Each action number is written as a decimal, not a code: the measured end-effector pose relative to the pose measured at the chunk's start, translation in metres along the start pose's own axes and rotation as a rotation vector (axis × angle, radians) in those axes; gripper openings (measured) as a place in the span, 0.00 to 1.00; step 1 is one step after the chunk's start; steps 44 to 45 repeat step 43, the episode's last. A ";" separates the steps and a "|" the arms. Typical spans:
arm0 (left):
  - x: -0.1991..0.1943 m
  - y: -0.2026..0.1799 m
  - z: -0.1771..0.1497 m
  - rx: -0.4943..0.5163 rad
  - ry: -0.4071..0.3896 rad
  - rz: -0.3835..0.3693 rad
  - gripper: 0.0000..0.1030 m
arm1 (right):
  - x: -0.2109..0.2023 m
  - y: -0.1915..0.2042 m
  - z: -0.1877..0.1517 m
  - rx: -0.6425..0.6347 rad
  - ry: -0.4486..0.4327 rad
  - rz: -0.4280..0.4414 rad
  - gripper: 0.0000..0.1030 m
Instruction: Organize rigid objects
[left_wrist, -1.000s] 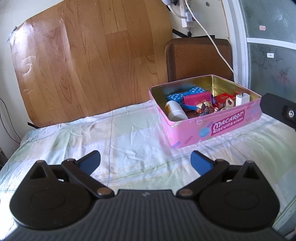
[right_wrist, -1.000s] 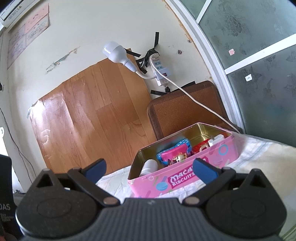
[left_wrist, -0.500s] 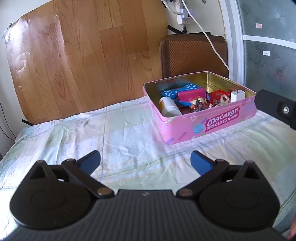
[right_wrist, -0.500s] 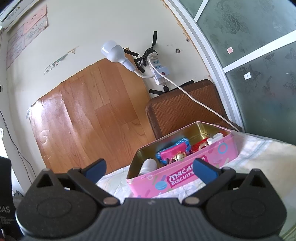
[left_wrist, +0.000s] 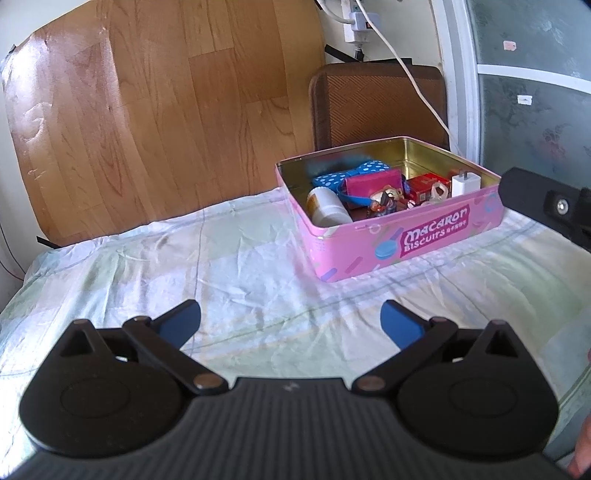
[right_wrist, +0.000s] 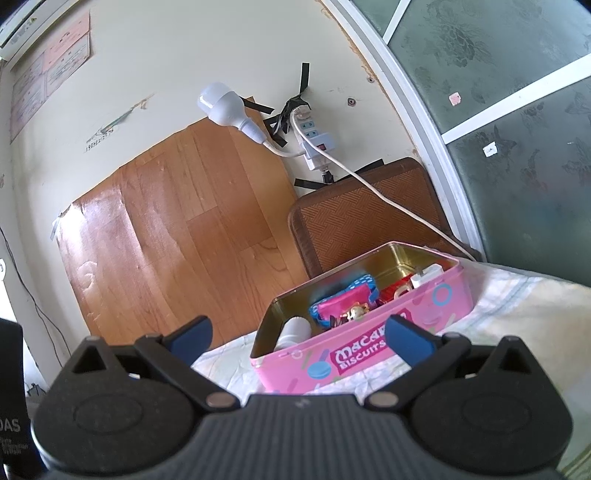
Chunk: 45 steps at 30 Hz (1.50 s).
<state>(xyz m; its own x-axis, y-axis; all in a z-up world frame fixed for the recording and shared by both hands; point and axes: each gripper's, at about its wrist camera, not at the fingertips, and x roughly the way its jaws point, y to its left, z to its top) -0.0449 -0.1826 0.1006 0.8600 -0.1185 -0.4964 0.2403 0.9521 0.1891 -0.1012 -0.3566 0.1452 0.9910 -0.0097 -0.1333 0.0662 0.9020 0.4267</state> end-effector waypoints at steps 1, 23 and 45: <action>0.000 -0.001 0.000 0.000 0.001 -0.001 1.00 | 0.000 0.000 0.000 0.000 0.001 0.000 1.00; -0.002 -0.003 0.000 -0.005 0.010 -0.034 1.00 | -0.002 0.002 -0.004 0.008 -0.003 -0.011 1.00; 0.003 -0.003 0.000 -0.009 0.038 -0.109 1.00 | -0.001 0.006 -0.004 0.000 0.000 -0.016 1.00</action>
